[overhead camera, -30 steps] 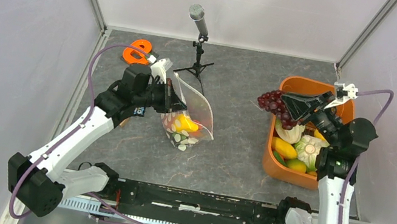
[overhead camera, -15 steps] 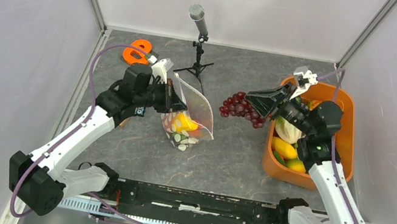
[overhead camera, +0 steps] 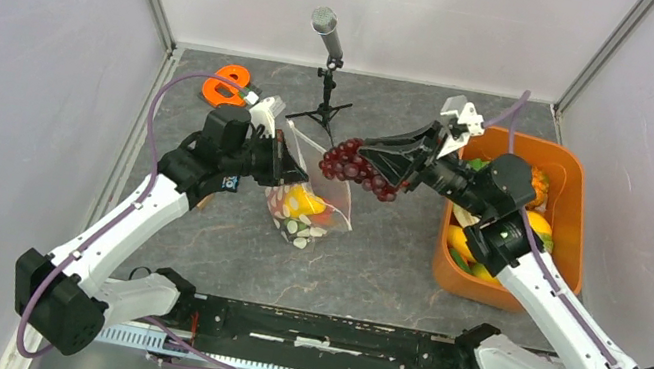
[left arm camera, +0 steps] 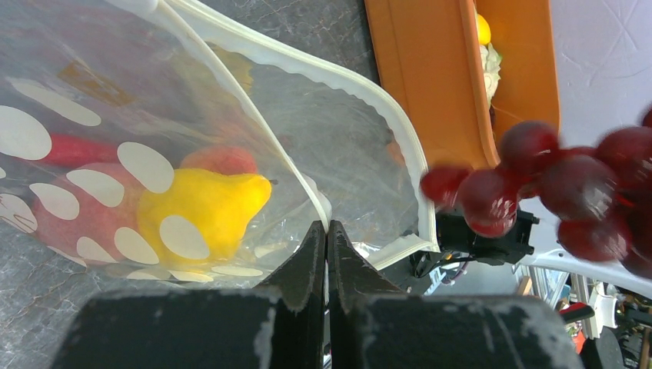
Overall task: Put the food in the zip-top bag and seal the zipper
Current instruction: Place the fake fruit in the zipper food storage bag.
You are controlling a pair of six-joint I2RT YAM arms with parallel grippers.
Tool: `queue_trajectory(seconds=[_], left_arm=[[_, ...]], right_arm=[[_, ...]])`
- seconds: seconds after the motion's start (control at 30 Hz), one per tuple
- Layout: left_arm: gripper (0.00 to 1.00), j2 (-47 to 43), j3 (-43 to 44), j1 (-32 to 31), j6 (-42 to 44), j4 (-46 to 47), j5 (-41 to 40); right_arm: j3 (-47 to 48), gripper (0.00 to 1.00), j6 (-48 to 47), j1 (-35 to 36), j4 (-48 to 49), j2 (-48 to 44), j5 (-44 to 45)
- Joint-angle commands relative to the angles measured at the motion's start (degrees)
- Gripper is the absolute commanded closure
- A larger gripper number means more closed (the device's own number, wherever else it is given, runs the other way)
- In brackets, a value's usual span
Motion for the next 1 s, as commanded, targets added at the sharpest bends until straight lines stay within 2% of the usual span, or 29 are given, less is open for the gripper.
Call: queue_trajectory(seconds=[0.0,0.5,0.77,0.97], left_arm=[[0.98,0.46,1.15,-0.22,0.16,1.86,1.49],[0.98,-1.63,2.06,-0.21,0.97,-0.28,0.58],[0.98,-2.21,3.15,-0.21,1.08,-1.37,0.47],[0.98,-3.23,3.73,-0.22,0.83,-1.9,-0.29]], right_arm=[[5.08,0.98,-7.04,4.79,-1.01,1.37,8.27],[3.07,0.97,-9.95,12.0,-2.67,11.38,21.72],[6.21,0.95,-11.74,14.7,-4.16,16.74,23.91],[6.28,0.95,-12.17,16.27,0.1,19.75,29.05]])
